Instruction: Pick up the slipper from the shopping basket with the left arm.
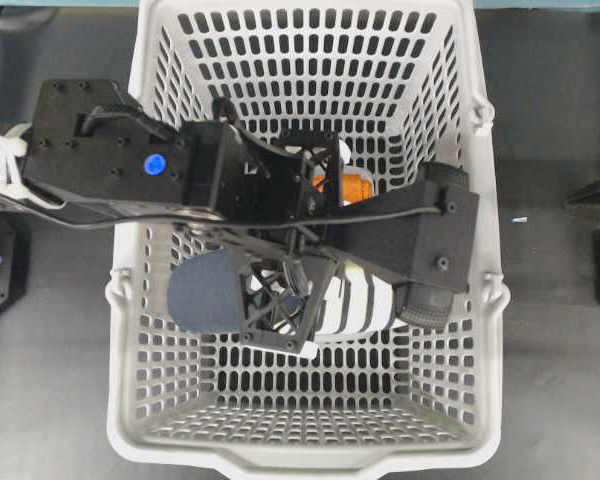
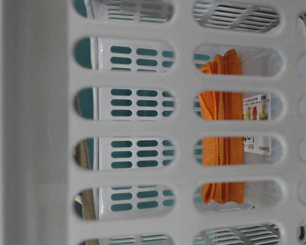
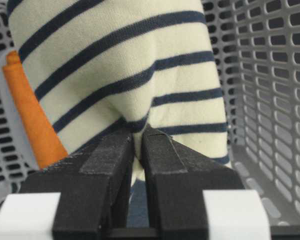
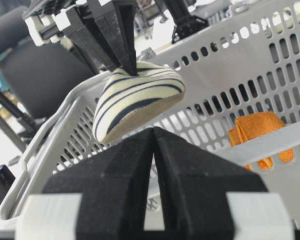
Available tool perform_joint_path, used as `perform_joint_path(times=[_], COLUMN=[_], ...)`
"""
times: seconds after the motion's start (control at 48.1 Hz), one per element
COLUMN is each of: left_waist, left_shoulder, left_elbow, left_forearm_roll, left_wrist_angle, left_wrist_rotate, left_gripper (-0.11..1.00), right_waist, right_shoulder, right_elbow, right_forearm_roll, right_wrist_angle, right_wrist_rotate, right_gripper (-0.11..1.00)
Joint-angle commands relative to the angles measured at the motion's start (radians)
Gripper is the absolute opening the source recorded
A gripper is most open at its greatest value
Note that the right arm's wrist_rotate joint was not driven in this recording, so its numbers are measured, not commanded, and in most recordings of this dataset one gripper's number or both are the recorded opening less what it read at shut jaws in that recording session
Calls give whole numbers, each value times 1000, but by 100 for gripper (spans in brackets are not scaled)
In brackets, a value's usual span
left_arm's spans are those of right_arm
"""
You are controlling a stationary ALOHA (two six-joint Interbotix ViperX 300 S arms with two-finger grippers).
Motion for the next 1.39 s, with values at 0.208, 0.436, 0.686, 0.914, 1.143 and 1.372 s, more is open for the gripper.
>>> perform_joint_path(times=[0.208,0.436,0.686,0.914,1.143,1.372], left_waist=[3,3,3,5,8,11], left_shoulder=[-6,-5,-3,-5,-5,-5], left_elbow=[-26,-26,-26,-26,-25,-26], left_forearm_roll=[5,5,5,5,5,5], left_wrist_angle=[3,5,5,5,18,25], left_wrist_rotate=[2,3,3,3,3,3], left_gripper=[5,5,5,5,5,5], right_waist=[0,0,0,0,0,0], right_shoulder=[5,5,5,5,5,5], right_elbow=[-8,-6,-6,-6,-6,-6], right_forearm_roll=[3,3,3,3,3,3], right_wrist_angle=[-9,-11,-11,-11,-11,-11], right_wrist_rotate=[0,0,0,2,2,0], right_gripper=[0,0,0,0,0,0])
